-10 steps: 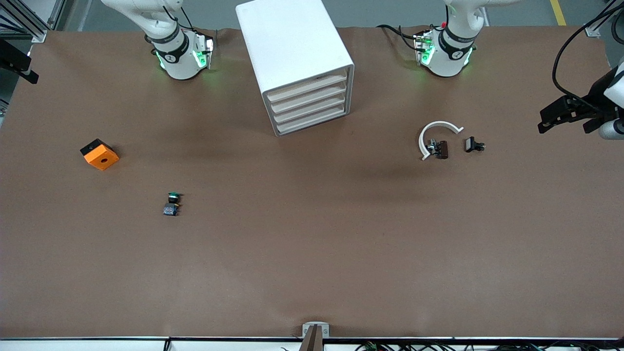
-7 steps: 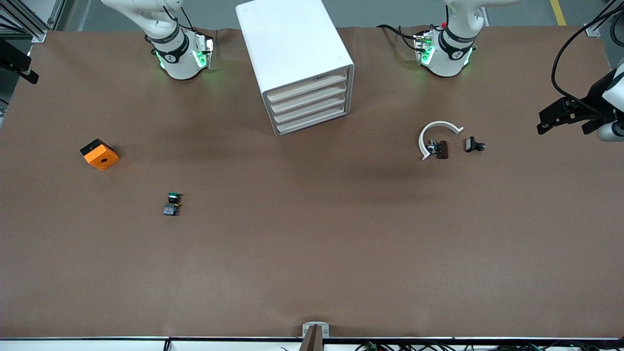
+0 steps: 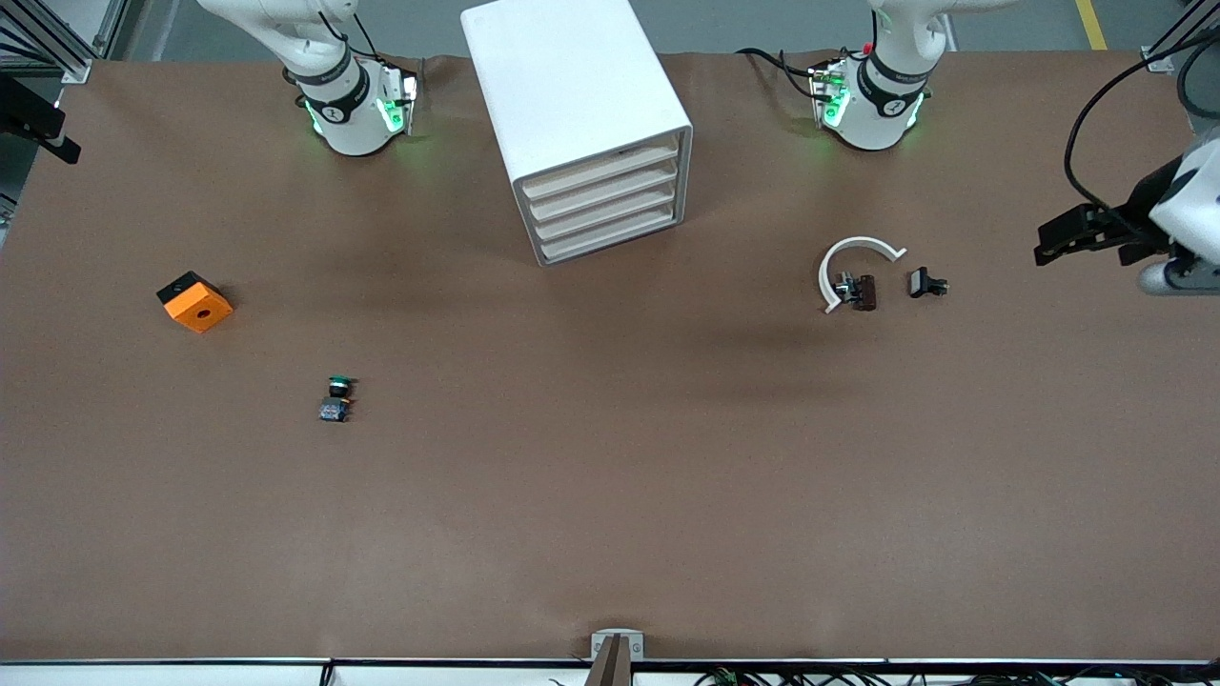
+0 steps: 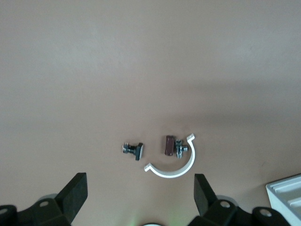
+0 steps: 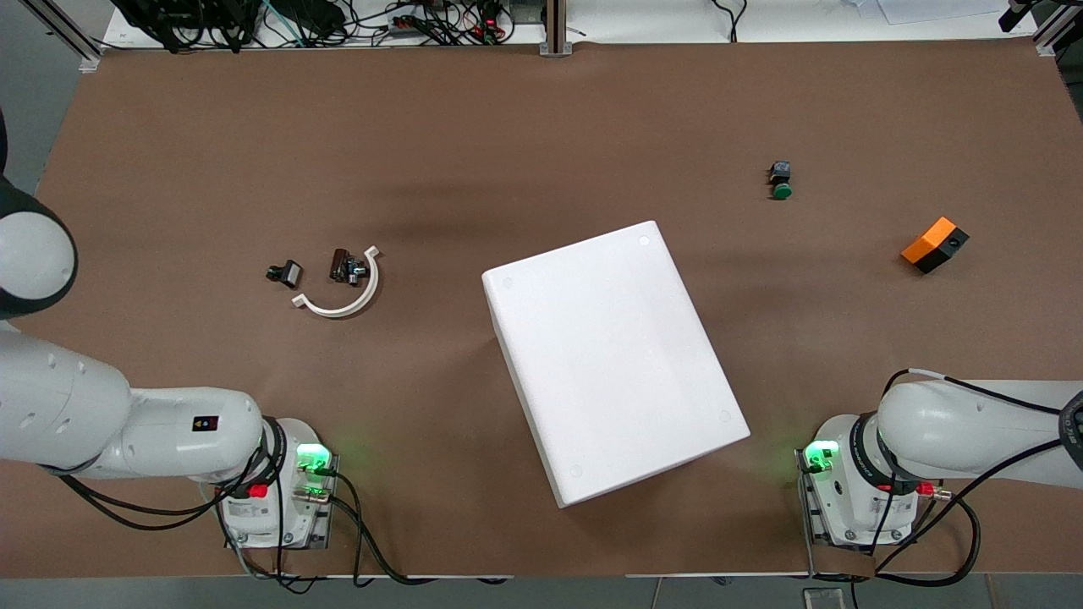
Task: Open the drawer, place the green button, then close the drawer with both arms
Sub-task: 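Move the left gripper from rest toward the white drawer cabinet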
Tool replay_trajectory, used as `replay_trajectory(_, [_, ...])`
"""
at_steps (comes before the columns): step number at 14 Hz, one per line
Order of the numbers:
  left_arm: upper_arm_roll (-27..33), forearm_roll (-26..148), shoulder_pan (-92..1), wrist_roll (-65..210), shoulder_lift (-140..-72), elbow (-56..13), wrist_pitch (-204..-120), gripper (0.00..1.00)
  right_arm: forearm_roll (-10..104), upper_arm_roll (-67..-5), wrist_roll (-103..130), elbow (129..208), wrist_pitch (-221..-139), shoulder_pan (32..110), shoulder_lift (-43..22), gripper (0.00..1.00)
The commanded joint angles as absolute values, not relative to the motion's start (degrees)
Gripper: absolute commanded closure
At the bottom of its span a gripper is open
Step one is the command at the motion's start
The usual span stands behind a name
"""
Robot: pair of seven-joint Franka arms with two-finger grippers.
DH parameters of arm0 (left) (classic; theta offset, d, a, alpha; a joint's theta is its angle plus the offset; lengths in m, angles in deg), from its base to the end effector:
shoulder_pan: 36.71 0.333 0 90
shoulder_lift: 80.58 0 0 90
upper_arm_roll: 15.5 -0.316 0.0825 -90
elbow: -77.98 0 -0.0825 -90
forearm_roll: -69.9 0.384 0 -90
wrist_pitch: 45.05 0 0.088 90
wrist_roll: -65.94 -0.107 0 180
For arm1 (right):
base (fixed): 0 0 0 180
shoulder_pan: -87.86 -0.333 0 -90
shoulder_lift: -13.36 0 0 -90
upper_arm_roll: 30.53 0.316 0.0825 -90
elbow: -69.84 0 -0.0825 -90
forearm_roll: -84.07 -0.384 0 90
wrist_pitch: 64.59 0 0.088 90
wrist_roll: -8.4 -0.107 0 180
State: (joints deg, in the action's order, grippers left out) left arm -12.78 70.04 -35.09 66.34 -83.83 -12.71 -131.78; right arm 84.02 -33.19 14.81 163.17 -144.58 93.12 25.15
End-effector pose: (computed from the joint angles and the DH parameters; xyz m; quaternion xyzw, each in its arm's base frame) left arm 0.5628 -0.0098 0.5826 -0.9980 0.0062 0.0628 0.0007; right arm 0.4642 -0.0674 0.6878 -0.9998 0.0126 0.0129 0.0068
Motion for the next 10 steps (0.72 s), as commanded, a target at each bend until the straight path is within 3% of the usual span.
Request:
replay_trajectory(1, [-12.3,70.3,-35.3,67.3,-87.6,-13.2,-130.7,0.0,83.3,-33.1,13.9,163.1,-144.3,93.1,25.6,0.0])
replay_trajectory(10, [-10.5,70.6,-39.3,67.4,-100.9,-13.5,-132.4,0.0,83.3,-33.1,13.9,163.2,-144.2,93.2,25.6,0.0])
